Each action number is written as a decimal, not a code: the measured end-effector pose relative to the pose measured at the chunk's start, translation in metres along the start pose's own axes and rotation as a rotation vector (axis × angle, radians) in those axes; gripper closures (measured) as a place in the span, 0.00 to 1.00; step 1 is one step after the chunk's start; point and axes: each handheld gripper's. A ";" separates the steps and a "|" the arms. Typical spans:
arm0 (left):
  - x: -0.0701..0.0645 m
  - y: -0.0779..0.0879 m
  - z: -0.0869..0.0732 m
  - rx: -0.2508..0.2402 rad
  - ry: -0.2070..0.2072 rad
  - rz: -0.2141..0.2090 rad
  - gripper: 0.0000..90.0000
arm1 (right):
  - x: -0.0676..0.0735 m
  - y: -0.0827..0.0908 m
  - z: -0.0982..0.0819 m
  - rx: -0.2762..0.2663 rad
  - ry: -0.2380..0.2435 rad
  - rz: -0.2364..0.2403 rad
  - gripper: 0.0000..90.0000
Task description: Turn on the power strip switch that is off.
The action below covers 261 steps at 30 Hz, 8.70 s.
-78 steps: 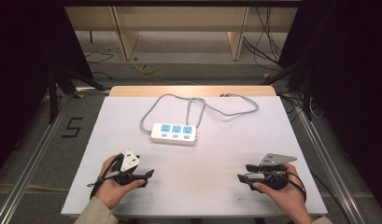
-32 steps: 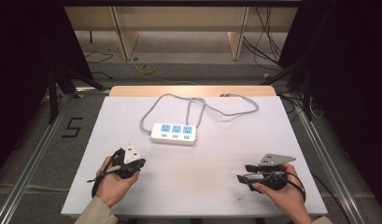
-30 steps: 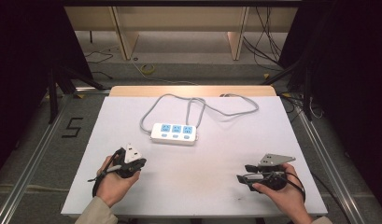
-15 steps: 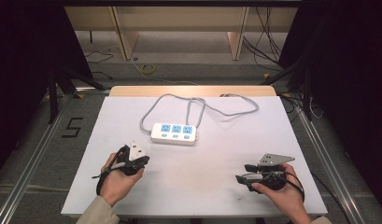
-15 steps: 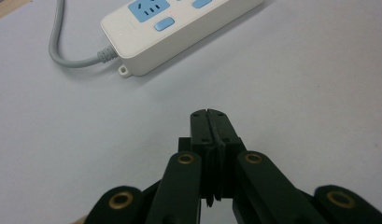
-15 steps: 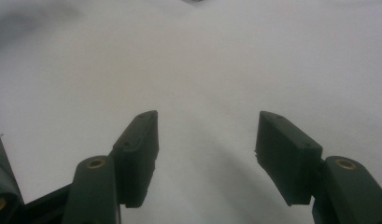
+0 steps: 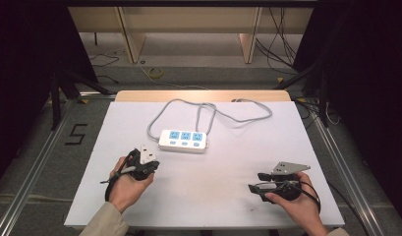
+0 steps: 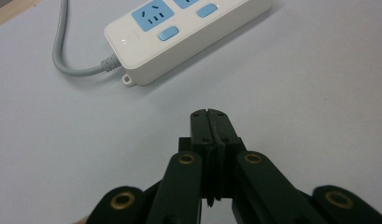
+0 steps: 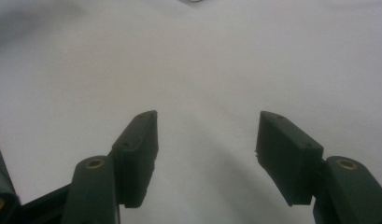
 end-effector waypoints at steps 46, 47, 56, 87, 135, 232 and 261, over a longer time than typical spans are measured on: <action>-0.010 -0.015 0.035 0.014 -0.025 -0.010 1.00 | 0.000 0.000 0.000 -0.006 0.002 -0.011 0.45; -0.011 -0.015 0.036 0.018 -0.026 -0.010 1.00 | 0.000 0.000 0.000 -0.006 0.002 -0.011 0.45; -0.013 -0.020 0.040 0.030 -0.024 -0.017 1.00 | 0.000 0.000 0.000 -0.006 0.003 -0.012 0.45; -0.019 -0.033 0.062 0.061 -0.045 -0.036 1.00 | 0.000 0.000 0.000 -0.004 0.007 -0.012 0.45; -0.023 -0.058 0.094 0.114 -0.074 -0.042 1.00 | 0.001 0.000 0.000 -0.001 0.008 -0.007 0.46; -0.039 -0.112 0.146 0.223 -0.150 -0.040 1.00 | 0.000 0.000 0.000 -0.002 0.008 -0.003 0.46; -0.041 -0.122 0.149 0.252 -0.150 -0.040 1.00 | 0.000 0.000 0.000 -0.003 0.010 -0.002 0.46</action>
Point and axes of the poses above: each handheld gripper's, and its own axes: y roughly backward along the jaws, z roughly out of its top, x roughly to its left, and after that the axes turned 4 degrees about y, right-handed
